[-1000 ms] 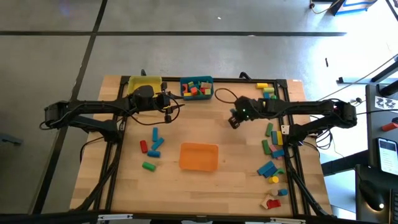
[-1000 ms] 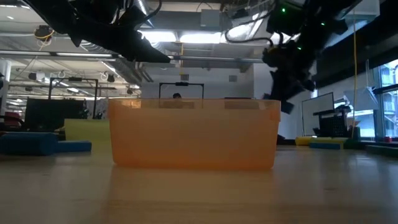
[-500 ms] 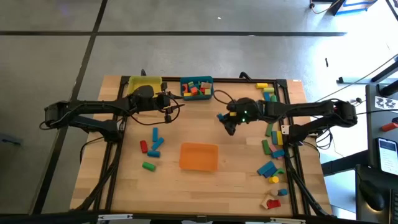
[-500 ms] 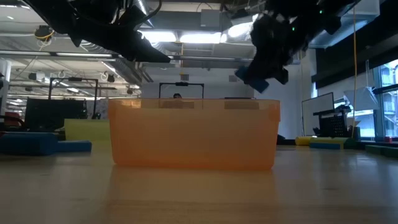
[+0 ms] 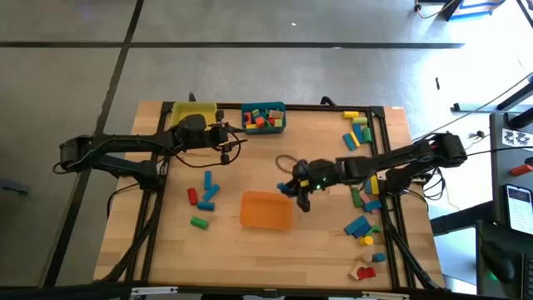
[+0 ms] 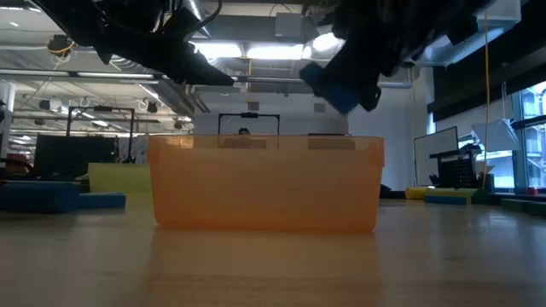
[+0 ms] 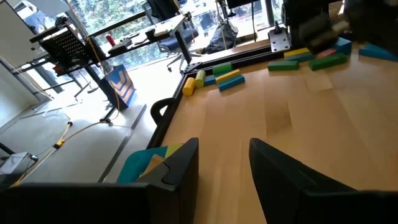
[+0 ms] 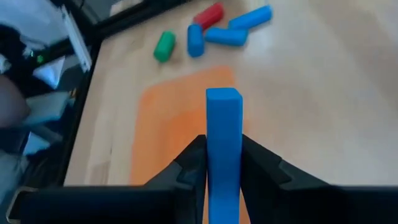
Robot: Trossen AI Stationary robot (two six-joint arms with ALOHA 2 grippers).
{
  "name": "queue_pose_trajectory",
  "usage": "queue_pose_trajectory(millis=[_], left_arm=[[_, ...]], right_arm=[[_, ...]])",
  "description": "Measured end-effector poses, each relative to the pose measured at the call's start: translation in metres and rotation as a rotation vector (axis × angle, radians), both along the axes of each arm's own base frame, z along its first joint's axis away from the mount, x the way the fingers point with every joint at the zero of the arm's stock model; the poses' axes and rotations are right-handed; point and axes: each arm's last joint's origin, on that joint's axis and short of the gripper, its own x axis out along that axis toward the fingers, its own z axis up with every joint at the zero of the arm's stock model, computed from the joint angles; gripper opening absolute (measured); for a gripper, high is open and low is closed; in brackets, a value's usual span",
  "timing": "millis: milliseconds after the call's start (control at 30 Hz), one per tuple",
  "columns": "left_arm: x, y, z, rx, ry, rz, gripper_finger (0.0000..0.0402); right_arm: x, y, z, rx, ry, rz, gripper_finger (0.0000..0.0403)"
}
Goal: Sort blocks by size
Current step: Put the blue rectangular block into the orange bin, then put the green rectangular block into the orange bin
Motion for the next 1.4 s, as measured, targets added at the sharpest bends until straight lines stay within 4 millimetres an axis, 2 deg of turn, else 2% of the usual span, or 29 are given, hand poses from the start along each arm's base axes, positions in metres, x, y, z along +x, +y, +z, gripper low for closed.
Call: queue_pose_trajectory(millis=[133,300,633,800,1100,1233,1400], left_arm=[[0.0,0.0,0.0,0.0,0.0,0.0,0.0127],[0.0,0.0,0.0,0.001,-0.002,0.0,0.0127],[0.0,0.0,0.0,-0.002,-0.002,0.001,0.0127],[0.0,0.0,0.0,-0.003,-0.001,0.001,0.0127],[0.0,0.0,0.0,-0.003,-0.002,0.0,0.0127],[0.0,0.0,0.0,-0.003,-0.002,0.001,0.0127],[0.0,0.0,0.0,-0.003,-0.002,0.0,0.0127]], right_arm=[[0.009,0.016,-0.018,-0.004,0.026,0.046,0.0074],[0.015,0.022,-0.03,-0.006,0.031,0.06,0.0085],[0.017,0.021,-0.032,0.001,0.033,0.06,0.0155],[0.012,0.011,-0.023,0.016,0.034,0.088,0.0175],[-0.013,-0.01,-0.003,0.011,0.138,0.008,0.0179],[-0.033,-0.021,0.009,0.059,0.212,-0.087,0.0179],[-0.065,-0.028,0.013,0.103,0.398,-0.268,0.0179]])
